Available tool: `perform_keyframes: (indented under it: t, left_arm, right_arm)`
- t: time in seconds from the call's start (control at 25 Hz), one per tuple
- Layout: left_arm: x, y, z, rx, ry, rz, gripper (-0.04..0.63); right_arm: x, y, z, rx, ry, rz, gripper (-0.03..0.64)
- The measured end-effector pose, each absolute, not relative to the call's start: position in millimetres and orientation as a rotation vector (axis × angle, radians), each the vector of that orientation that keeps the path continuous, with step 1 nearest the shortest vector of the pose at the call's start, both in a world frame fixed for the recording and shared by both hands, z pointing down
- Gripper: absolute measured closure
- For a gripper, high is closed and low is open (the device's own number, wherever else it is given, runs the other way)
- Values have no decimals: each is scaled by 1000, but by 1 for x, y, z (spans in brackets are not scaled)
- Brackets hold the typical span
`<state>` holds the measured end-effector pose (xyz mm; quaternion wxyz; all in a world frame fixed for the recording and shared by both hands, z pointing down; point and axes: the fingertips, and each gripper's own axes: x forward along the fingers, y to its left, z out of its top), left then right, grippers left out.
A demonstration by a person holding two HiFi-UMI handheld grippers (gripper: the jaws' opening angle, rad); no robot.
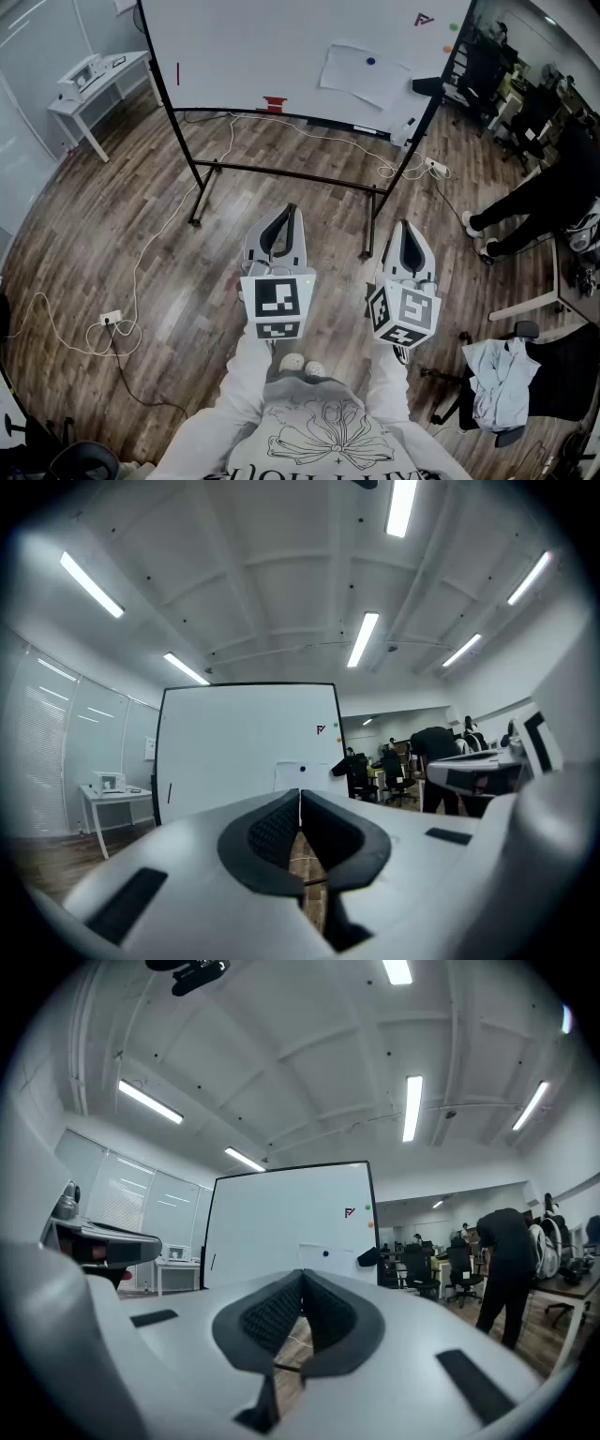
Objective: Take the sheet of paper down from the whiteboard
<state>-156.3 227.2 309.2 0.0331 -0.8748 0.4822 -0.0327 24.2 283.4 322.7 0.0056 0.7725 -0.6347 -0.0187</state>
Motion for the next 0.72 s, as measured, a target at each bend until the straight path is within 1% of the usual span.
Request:
perform_keyframes:
  t: [0.72]
  left_arm:
    - [-159,199,314,-2713,1450,-102,589]
  right_arm:
    - [18,258,327,2468,-1955,-43,614]
